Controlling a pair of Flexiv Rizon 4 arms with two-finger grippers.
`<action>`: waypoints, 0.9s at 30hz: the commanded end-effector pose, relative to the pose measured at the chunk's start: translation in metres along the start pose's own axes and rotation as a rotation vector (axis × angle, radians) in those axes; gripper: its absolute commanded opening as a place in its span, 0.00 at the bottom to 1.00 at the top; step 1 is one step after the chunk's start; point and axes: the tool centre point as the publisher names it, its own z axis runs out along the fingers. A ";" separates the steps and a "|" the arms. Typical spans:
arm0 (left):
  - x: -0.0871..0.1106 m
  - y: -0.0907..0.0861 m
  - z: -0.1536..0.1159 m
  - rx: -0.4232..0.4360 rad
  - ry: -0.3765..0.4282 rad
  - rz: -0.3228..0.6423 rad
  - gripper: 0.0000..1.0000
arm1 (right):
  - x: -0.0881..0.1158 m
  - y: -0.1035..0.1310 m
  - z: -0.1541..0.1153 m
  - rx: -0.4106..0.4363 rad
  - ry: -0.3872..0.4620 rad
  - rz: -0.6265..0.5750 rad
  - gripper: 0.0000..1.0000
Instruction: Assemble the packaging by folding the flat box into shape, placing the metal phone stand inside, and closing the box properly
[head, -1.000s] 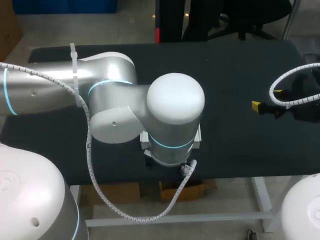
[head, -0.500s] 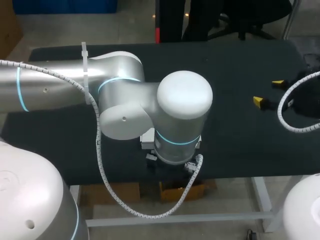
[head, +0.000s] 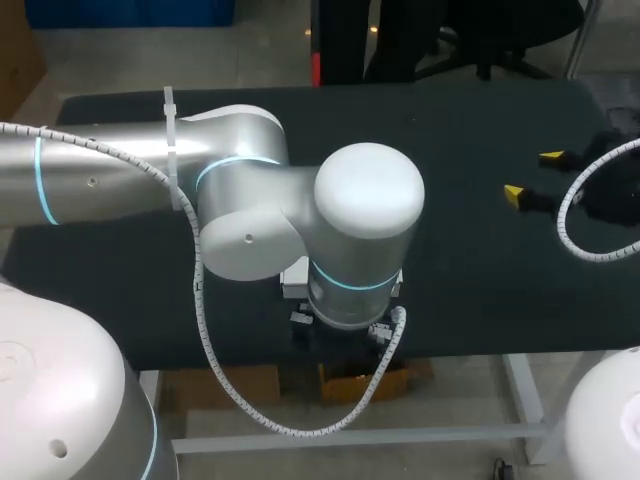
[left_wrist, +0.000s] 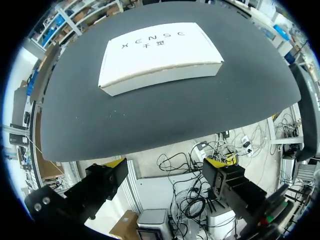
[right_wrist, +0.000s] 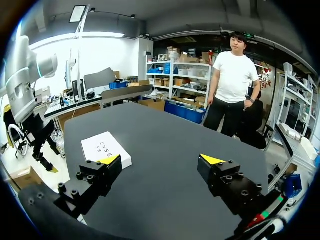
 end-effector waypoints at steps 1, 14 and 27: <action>0.003 0.000 0.000 0.000 -0.008 0.000 1.00 | 0.001 0.000 -0.001 -0.001 0.000 0.000 1.00; 0.003 -0.001 0.005 -0.001 -0.007 -0.050 1.00 | -0.002 0.004 0.004 -0.030 -0.015 -0.040 1.00; 0.011 -0.008 0.010 0.025 -0.022 -0.176 1.00 | -0.018 -0.003 0.011 -0.032 -0.041 -0.138 1.00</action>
